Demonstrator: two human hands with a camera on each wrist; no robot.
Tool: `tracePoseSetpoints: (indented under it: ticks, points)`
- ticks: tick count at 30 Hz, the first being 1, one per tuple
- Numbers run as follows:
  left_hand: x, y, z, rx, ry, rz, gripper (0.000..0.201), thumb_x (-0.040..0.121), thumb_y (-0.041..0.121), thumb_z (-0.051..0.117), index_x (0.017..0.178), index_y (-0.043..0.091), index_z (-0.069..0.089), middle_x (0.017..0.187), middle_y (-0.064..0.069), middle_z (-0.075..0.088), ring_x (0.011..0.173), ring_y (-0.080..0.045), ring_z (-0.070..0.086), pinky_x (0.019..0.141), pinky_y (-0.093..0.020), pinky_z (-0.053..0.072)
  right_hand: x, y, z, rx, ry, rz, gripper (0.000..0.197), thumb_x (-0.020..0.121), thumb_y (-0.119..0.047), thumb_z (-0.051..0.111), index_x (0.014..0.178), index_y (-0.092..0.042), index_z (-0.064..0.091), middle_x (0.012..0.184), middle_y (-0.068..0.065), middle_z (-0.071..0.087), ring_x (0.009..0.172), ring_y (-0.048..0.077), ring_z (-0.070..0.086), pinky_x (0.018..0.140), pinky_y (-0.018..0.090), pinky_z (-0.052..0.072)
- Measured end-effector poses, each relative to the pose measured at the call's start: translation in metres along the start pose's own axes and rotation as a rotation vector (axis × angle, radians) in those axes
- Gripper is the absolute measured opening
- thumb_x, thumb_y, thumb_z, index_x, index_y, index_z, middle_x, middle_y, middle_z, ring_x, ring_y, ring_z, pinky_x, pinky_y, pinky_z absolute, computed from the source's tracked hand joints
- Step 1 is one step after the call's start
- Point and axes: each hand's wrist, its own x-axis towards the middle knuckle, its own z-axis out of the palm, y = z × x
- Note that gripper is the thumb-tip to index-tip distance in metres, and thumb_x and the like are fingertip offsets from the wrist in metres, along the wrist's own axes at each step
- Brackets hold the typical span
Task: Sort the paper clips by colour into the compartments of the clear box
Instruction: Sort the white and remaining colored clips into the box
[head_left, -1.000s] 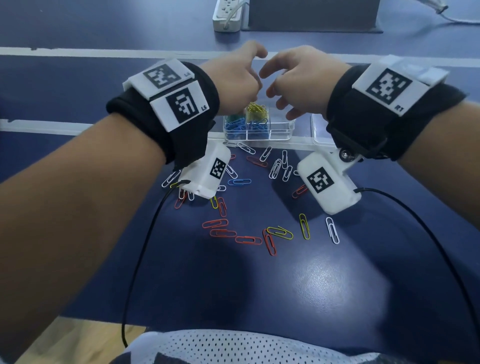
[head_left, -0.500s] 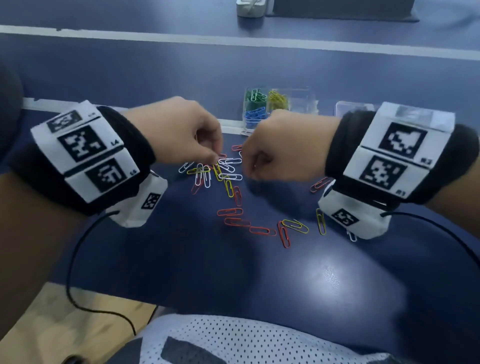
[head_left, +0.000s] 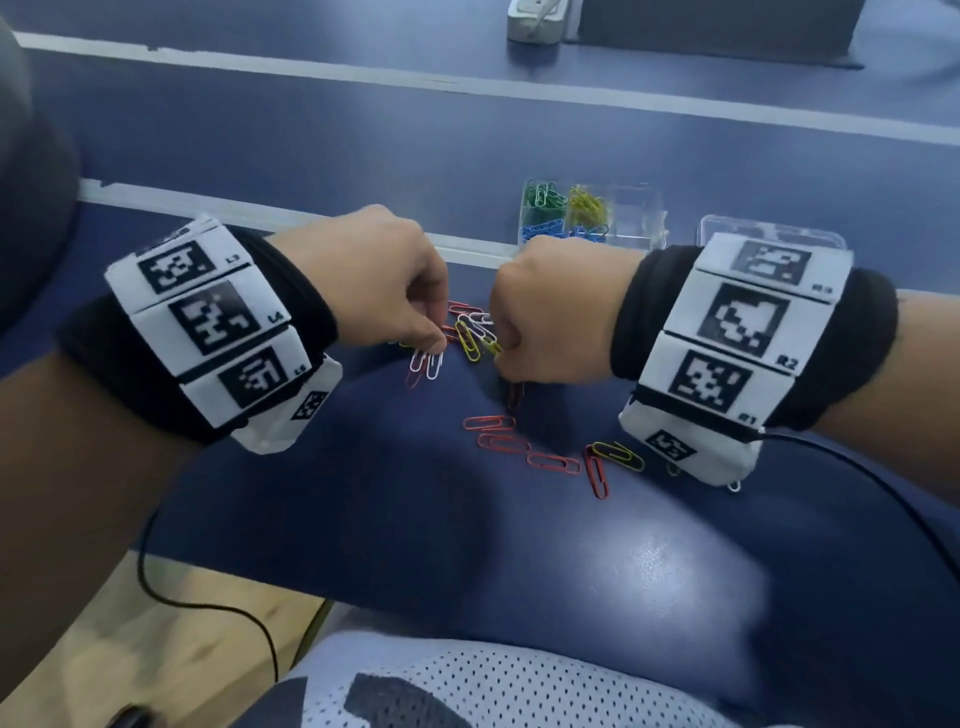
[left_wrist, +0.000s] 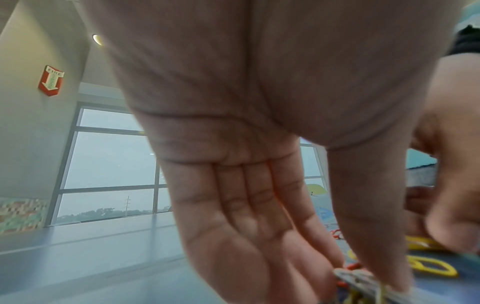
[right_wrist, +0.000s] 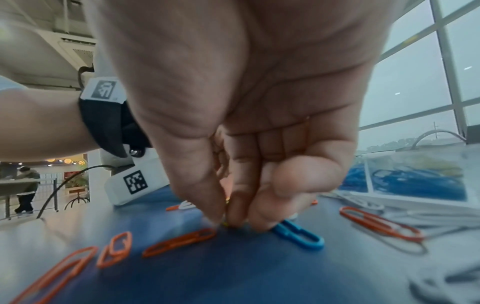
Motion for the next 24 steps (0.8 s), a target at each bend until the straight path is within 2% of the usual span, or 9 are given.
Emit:
tracePoseSetpoints:
  ticks: [2, 5, 8, 11, 17, 19, 21, 23, 24]
  points:
    - [-0.003, 0.001, 0.002, -0.015, 0.012, 0.025, 0.009, 0.075, 0.031, 0.068, 0.082, 0.027, 0.070, 0.065, 0.012, 0.065, 0.068, -0.001, 0.056, 0.070, -0.027, 0.049, 0.000, 0.002, -0.001, -0.030, 0.014, 0.005, 0.039, 0.081, -0.031, 0.054, 0.051, -0.014, 0.034, 0.053, 0.003, 0.033, 0.060, 0.028, 0.039, 0.051, 0.025, 0.033]
    - [-0.007, 0.001, 0.004, -0.057, 0.026, 0.048, 0.014, 0.077, 0.024, 0.061, 0.089, 0.028, 0.067, 0.067, 0.012, 0.066, 0.069, -0.002, 0.058, 0.072, -0.028, 0.049, 0.000, 0.004, 0.001, -0.005, 0.028, 0.025, 0.033, 0.080, -0.037, 0.052, 0.059, -0.012, 0.050, 0.054, 0.003, 0.037, 0.068, 0.030, 0.044, 0.057, 0.025, 0.036]
    - [-0.010, 0.001, 0.003, -0.116, 0.022, 0.044, 0.018, 0.077, 0.020, 0.058, 0.092, 0.028, 0.064, 0.069, 0.009, 0.066, 0.068, -0.001, 0.056, 0.069, -0.026, 0.047, 0.001, 0.005, 0.001, 0.098, 0.100, 0.049, 0.039, 0.080, -0.038, 0.047, 0.051, -0.011, 0.042, 0.051, 0.007, 0.036, 0.063, 0.031, 0.041, 0.055, 0.026, 0.033]
    - [-0.013, 0.001, 0.003, -0.169, 0.081, 0.033, 0.022, 0.079, 0.015, 0.051, 0.089, 0.029, 0.065, 0.065, 0.009, 0.061, 0.063, -0.001, 0.053, 0.057, -0.016, 0.037, 0.004, 0.007, -0.001, 0.167, 0.167, 0.066, 0.045, 0.078, -0.037, 0.047, 0.046, -0.008, 0.035, 0.048, 0.009, 0.033, 0.051, 0.023, 0.033, 0.048, 0.028, 0.028]
    - [-0.013, 0.005, 0.002, -0.182, 0.057, 0.036, 0.023, 0.079, 0.016, 0.049, 0.072, 0.031, 0.064, 0.065, 0.007, 0.059, 0.060, -0.002, 0.051, 0.054, -0.016, 0.035, 0.004, 0.010, -0.004, 0.215, 0.091, 0.117, 0.031, 0.070, -0.024, 0.062, 0.047, -0.016, 0.042, 0.048, 0.003, 0.045, 0.047, 0.014, 0.039, 0.054, 0.027, 0.038]
    - [-0.009, 0.009, 0.001, -0.160, 0.047, 0.039, 0.024, 0.080, 0.013, 0.047, 0.069, 0.028, 0.062, 0.061, 0.006, 0.054, 0.059, -0.004, 0.047, 0.053, -0.021, 0.033, 0.000, 0.013, -0.006, 0.232, 0.110, 0.130, 0.024, 0.069, -0.021, 0.062, 0.053, -0.018, 0.045, 0.050, -0.002, 0.049, 0.049, 0.011, 0.042, 0.056, 0.026, 0.042]
    - [-0.004, 0.013, 0.000, -0.142, 0.043, 0.035, 0.024, 0.083, 0.013, 0.045, 0.067, 0.024, 0.060, 0.057, 0.007, 0.049, 0.059, -0.005, 0.045, 0.054, -0.023, 0.032, -0.007, 0.017, -0.007, 0.276, 0.089, 0.134, 0.012, 0.070, -0.015, 0.062, 0.071, -0.023, 0.052, 0.054, -0.004, 0.055, 0.050, 0.008, 0.048, 0.060, 0.027, 0.048]
    - [-0.001, 0.017, 0.001, -0.134, 0.031, 0.029, 0.025, 0.085, 0.018, 0.042, 0.062, 0.022, 0.054, 0.060, 0.006, 0.050, 0.062, -0.006, 0.045, 0.056, -0.026, 0.032, -0.016, 0.021, -0.007, 0.312, 0.038, 0.116, 0.025, 0.073, -0.011, 0.059, 0.090, -0.029, 0.054, 0.059, -0.003, 0.065, 0.050, 0.005, 0.054, 0.062, 0.027, 0.051]
    - [-0.001, 0.018, 0.002, -0.134, 0.023, 0.028, 0.025, 0.084, 0.020, 0.042, 0.061, 0.022, 0.051, 0.062, 0.005, 0.050, 0.063, -0.006, 0.046, 0.057, -0.026, 0.033, -0.021, 0.022, -0.007, 0.315, 0.016, 0.099, 0.028, 0.075, -0.010, 0.056, 0.092, -0.033, 0.056, 0.062, -0.004, 0.066, 0.051, 0.002, 0.054, 0.063, 0.024, 0.050]
